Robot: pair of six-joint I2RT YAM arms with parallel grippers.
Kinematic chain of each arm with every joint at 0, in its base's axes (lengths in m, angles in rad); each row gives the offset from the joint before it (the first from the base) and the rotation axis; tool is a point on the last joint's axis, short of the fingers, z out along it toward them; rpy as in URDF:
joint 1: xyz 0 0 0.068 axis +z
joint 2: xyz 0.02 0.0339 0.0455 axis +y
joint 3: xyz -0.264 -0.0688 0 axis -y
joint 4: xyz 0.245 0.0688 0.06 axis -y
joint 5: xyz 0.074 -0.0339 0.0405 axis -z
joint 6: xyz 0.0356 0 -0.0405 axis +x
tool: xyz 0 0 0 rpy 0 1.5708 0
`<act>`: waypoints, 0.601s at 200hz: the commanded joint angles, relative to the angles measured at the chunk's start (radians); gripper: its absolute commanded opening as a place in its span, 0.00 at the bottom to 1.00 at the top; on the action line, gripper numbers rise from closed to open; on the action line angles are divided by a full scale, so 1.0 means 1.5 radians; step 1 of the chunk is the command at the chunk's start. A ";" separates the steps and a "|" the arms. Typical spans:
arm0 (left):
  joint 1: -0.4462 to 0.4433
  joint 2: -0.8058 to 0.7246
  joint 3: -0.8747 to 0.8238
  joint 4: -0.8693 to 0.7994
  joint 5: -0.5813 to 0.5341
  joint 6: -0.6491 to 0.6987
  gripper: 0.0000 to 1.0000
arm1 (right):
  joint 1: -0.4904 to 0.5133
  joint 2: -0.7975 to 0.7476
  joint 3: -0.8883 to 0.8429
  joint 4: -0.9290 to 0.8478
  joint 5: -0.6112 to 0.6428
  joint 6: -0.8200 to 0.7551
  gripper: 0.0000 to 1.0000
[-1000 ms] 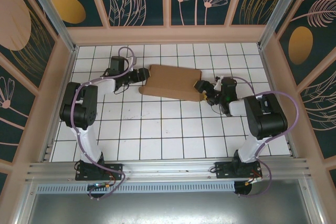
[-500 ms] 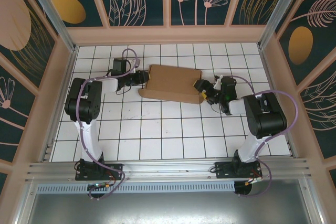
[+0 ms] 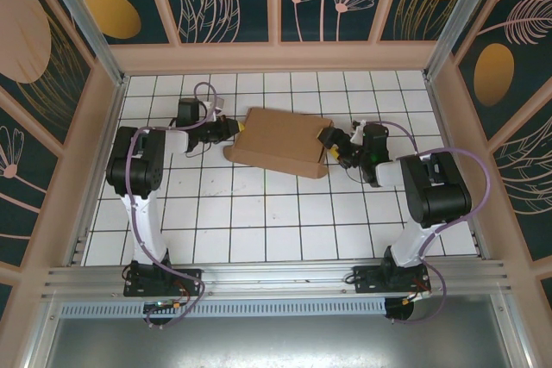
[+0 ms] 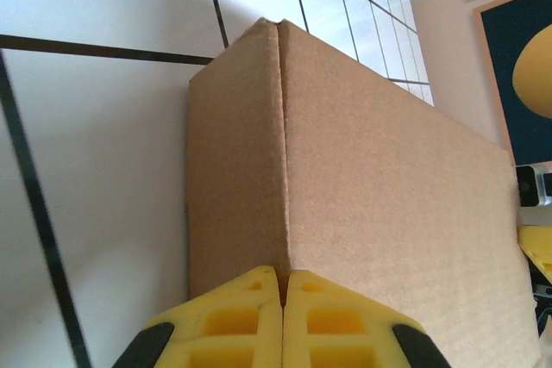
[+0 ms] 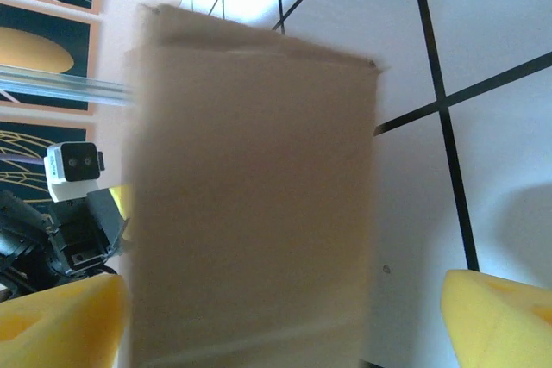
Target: Fold the paper box
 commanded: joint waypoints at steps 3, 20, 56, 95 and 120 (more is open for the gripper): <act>0.017 0.033 -0.015 -0.007 0.013 -0.005 0.00 | 0.003 0.010 0.010 0.028 -0.008 0.012 0.93; 0.017 0.038 -0.014 -0.005 0.014 -0.008 0.00 | 0.009 0.013 0.010 0.032 -0.011 0.016 0.93; 0.017 0.036 -0.016 -0.012 0.007 0.003 0.00 | 0.022 0.025 0.022 0.058 -0.026 0.035 0.92; 0.017 0.034 -0.020 -0.011 0.006 0.008 0.06 | 0.037 0.060 0.044 0.109 -0.062 0.085 0.73; 0.017 0.029 -0.035 0.040 0.002 -0.027 0.24 | 0.036 0.058 0.036 0.142 -0.065 0.113 0.54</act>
